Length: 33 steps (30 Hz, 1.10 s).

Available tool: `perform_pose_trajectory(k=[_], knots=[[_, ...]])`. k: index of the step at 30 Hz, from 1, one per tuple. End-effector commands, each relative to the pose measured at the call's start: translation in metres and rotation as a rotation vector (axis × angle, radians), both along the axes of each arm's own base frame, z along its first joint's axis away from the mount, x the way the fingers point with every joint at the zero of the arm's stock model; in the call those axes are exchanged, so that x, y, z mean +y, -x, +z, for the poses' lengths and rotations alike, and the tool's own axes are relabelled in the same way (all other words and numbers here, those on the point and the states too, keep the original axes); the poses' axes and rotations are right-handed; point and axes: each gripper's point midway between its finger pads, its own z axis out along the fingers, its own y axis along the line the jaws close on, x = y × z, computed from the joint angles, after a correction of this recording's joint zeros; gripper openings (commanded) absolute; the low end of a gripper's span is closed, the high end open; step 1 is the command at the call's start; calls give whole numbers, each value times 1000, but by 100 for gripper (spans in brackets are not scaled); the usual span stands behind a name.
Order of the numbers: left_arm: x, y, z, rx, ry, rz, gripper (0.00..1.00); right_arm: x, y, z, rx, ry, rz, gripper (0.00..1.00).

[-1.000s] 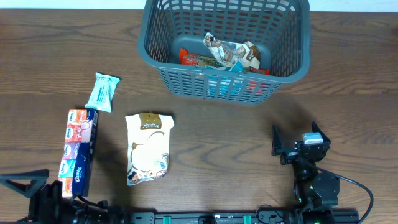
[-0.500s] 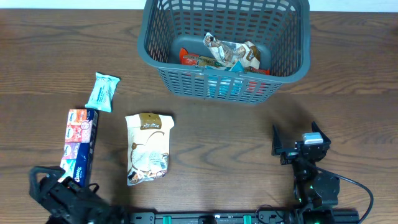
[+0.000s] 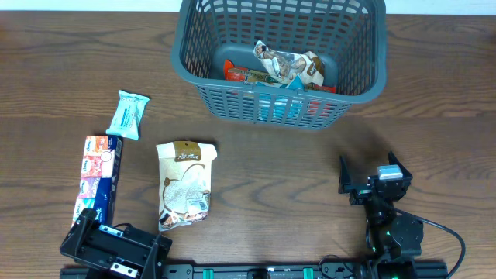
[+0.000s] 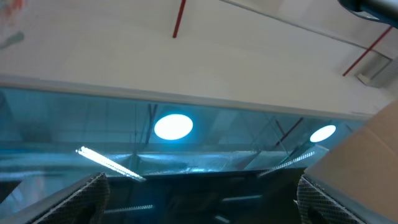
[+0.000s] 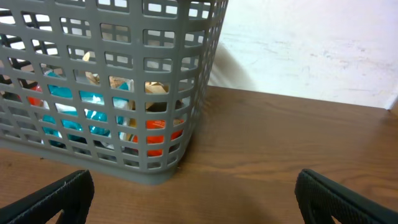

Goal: Pack container

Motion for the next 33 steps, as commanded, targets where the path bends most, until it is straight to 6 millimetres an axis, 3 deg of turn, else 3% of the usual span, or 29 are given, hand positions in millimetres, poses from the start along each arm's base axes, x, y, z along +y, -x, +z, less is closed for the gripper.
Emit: perform_pose_trajectory(k=[1, 15, 24, 33], knots=[[-5, 7, -1, -37, -39, 25, 95, -1, 0, -1, 0, 10, -4, 99], [-5, 6, -1, -33, -38, 21, 95, -1, 0, -1, 0, 10, -4, 99], [1, 21, 5, -95, -3, 16, 95, -1, 0, -1, 0, 10, -4, 99], [-1, 17, 3, -76, -11, 5, 95, -1, 0, -1, 0, 10, -4, 99]])
